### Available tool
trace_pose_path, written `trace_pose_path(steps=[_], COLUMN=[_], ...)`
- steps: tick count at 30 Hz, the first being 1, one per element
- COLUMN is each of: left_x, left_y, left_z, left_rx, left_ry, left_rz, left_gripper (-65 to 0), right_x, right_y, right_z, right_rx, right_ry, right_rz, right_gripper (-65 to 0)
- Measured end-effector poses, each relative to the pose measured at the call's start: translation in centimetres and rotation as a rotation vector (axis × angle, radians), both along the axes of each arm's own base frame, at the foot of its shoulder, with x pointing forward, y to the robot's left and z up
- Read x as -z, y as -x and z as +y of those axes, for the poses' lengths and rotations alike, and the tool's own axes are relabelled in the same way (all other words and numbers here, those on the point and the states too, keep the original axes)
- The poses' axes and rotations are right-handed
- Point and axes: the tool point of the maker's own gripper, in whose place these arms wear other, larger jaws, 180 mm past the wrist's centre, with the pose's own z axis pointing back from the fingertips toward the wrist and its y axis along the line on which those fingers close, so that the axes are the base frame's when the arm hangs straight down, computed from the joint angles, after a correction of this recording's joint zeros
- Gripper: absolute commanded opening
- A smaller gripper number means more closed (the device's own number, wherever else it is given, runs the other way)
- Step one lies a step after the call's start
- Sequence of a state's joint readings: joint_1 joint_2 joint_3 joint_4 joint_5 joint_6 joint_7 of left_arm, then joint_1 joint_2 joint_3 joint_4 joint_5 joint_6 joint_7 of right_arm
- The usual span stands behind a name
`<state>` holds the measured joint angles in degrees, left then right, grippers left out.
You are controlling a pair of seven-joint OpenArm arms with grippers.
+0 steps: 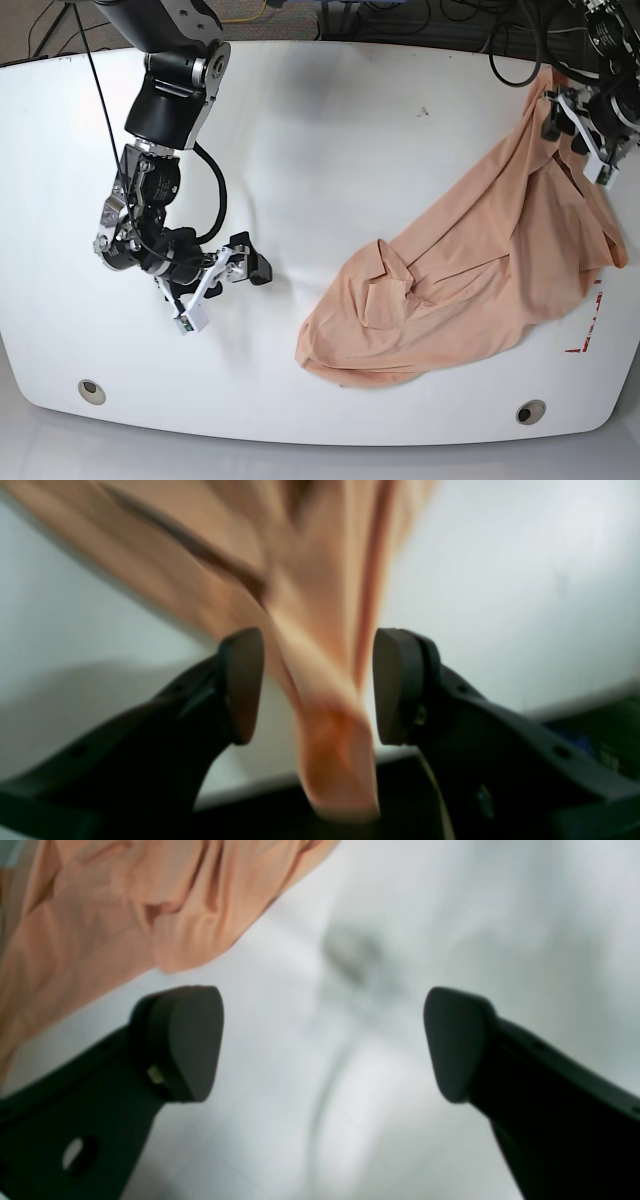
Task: Layout the t-shirt on the table in an organized manner, then fold the t-shirt properly
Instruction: 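Move the right gripper to the shirt's middle and grasp the fabric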
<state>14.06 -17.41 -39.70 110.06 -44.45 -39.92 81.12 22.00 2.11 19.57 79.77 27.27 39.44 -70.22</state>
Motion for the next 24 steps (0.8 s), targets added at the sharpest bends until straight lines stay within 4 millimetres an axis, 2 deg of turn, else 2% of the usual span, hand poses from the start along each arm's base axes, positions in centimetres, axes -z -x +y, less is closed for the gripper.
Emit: trace_pose_path(steps=[5, 10, 16, 21, 24], left_x=[-2.6, -4.1, -7.2, -8.5, -9.1], left_y=[-3.0, -4.8, -7.8, -9.0, -9.5], left_z=[-1.2, -0.6, -0.7, -0.5, -0.4], left_rx=[0.031, 0.018, -0.022, -0.052, -0.053], left_ry=[0.062, 0.035, 0.083, 0.098, 0.097], left_rz=[-0.131, -0.173, -0.284, -0.318, -0.339], left_gripper=[-31.8, -31.8, -31.8, -31.8, -31.8], right_x=[0.0, 0.5, 0.1, -0.4, -0.5], right_y=[0.2, 0.8, 1.2, 1.8, 2.1], right_z=[2.0, 4.1, 8.0, 11.9, 13.6], right_rx=[-0.061, -0.155, -0.267, -0.37, -0.412], right_ry=[0.006, 0.058, 0.064, 0.051, 0.062], right_rz=[-0.002, 0.005, -0.045, -0.11, -0.148], right_gripper=[-5.1, -5.1, -5.1, -5.1, -5.1])
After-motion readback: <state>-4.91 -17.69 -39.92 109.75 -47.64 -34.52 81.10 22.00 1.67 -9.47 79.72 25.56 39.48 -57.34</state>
